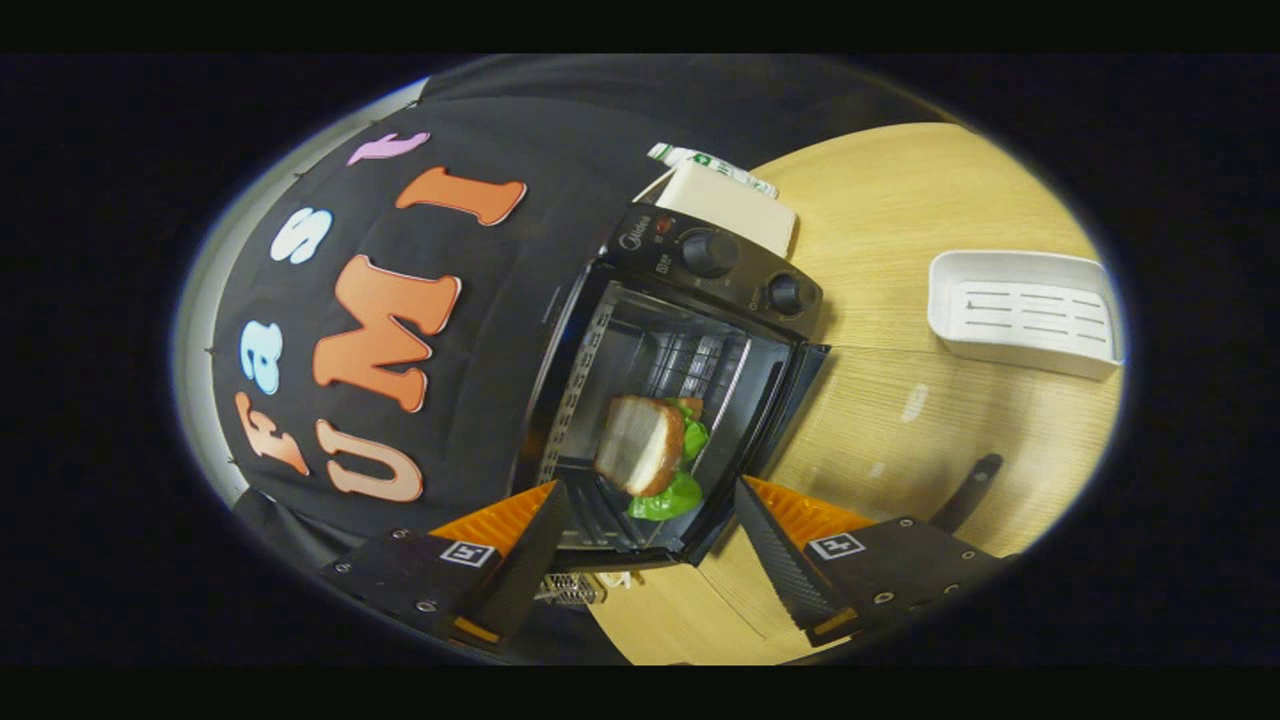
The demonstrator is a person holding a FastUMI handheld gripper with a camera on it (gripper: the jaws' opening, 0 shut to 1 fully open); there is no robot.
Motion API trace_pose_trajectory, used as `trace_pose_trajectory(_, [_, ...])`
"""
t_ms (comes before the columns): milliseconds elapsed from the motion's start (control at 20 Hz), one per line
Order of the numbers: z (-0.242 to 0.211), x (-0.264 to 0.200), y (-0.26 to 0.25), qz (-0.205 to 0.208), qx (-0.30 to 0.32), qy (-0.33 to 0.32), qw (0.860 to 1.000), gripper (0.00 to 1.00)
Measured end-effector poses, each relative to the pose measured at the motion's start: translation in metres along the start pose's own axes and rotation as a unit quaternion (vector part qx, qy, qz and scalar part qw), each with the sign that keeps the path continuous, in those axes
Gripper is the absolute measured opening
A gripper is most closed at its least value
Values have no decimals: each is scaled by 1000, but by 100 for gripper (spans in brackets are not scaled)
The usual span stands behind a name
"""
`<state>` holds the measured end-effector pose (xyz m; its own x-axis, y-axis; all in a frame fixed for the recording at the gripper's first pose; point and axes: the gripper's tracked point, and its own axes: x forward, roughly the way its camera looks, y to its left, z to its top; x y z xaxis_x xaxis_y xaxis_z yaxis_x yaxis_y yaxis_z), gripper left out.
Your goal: Open the toaster oven, put the food inside, and close the toaster oven door.
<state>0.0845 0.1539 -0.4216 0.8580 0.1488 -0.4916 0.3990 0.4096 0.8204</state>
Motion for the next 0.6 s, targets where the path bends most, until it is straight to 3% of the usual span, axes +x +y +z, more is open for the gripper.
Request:
trace_pose_trajectory(250, [-28,-52,-20,-21,-160,36,986,98])
trace_pose_trajectory(400, [-40,-72,-36,-31,-213,60,975,98])
trace_pose_trajectory(600, [-47,-88,-70,-66,-331,70,939,98])
